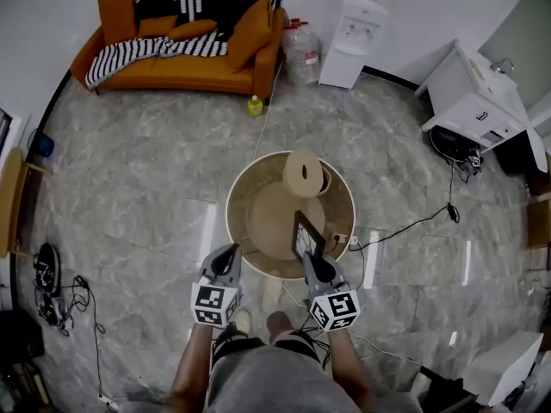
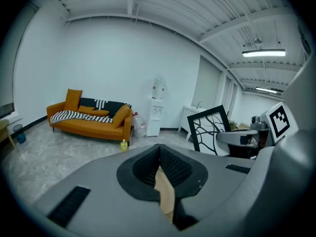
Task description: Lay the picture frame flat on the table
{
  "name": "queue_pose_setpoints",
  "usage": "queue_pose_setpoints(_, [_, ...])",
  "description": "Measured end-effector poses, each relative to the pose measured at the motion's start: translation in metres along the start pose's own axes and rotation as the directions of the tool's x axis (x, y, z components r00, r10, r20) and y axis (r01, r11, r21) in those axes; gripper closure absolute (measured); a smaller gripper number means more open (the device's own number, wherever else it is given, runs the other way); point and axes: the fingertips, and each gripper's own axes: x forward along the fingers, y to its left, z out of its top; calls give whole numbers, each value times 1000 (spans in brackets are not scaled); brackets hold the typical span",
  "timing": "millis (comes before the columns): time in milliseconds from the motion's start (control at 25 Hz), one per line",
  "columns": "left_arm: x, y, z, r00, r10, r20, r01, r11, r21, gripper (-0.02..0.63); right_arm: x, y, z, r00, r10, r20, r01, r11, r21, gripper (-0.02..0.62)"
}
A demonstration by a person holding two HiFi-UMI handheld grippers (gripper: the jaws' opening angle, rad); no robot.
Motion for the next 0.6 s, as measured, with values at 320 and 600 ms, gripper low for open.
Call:
queue_pose_setpoints(320, [54,25,-36,997,49,-57,-51,998,-40,589,56,-38,-45,994,49,-94,-45,998,35,565])
queue_pose_setpoints(600, [102,42,-69,994,51,-101,-58,997,-60,589,100,-63,-91,983,74,-168,-64,996,67,565])
